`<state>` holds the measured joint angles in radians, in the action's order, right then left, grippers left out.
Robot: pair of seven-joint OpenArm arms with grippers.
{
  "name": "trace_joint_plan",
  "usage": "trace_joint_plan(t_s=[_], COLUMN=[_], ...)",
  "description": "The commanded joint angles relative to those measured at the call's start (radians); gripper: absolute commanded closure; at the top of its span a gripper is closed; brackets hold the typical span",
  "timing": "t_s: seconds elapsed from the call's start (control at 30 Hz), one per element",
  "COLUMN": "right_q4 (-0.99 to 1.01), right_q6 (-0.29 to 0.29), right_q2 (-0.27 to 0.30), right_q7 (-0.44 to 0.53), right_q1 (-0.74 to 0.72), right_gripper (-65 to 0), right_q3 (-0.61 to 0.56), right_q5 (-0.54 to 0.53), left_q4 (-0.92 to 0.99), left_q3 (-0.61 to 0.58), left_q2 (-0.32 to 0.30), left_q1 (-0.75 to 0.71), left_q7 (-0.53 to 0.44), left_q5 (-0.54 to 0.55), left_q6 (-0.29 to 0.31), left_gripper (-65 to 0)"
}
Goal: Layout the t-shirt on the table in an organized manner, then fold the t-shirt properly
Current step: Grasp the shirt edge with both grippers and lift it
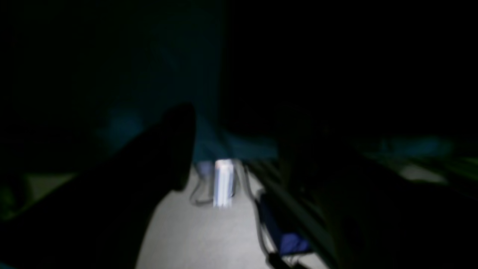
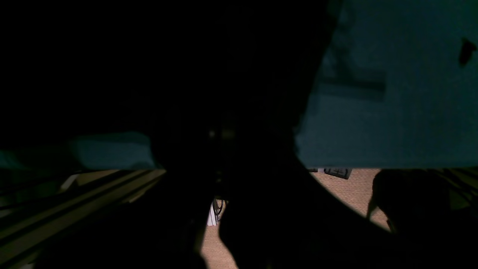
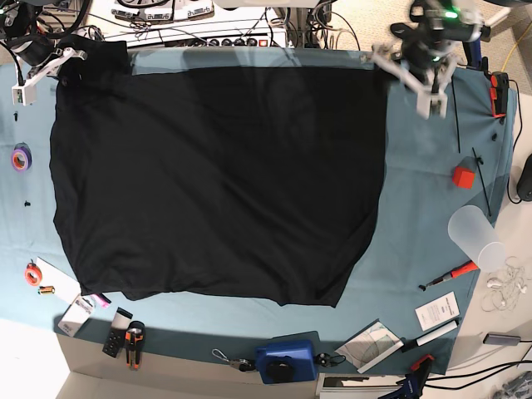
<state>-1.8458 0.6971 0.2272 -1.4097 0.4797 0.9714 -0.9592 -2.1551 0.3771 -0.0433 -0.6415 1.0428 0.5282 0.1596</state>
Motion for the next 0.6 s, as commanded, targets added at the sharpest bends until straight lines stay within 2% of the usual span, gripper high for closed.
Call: trace_joint_plan(t_s=[0.0, 0.1, 0.33, 0.43, 0.57], right_q4=[-0.013, -0.013, -0.013, -0.013, -0.013], right_q6=[0.001, 0.001, 0.001, 0.001, 0.001], right_q2=[0.017, 0.017, 0.017, 0.017, 0.017], right_q7=[0.013, 0.013, 0.013, 0.013, 0.013], right_q1=[0.005, 0.005, 0.005, 0.005, 0.005], right_gripper=[0.0, 0.0, 0.0, 0.0, 0.0], right_q3=[0.01, 0.01, 0.01, 0.01, 0.01], right_q5=[-0.02, -0.02, -0.02, -0.02, -0.02], left_q4=[0.013, 0.073, 0.089, 0.096, 0.097], left_q3=[0.008, 0.008, 0.007, 0.007, 0.007], left_q2=[-0.001, 0.002, 0.013, 0.013, 0.013], left_q1=[-0.006, -0.003, 0.025, 0.027, 0.028], left_q7=[-0.012, -0.016, -0.022, -0.021, -0.027], left_q5=[0.047, 0.108, 0.123, 0.123, 0.123], left_q6=[0.026, 0.07, 0.071, 0.071, 0.071], left_gripper=[-34.8, -34.8, -33.6, -25.3, -10.5])
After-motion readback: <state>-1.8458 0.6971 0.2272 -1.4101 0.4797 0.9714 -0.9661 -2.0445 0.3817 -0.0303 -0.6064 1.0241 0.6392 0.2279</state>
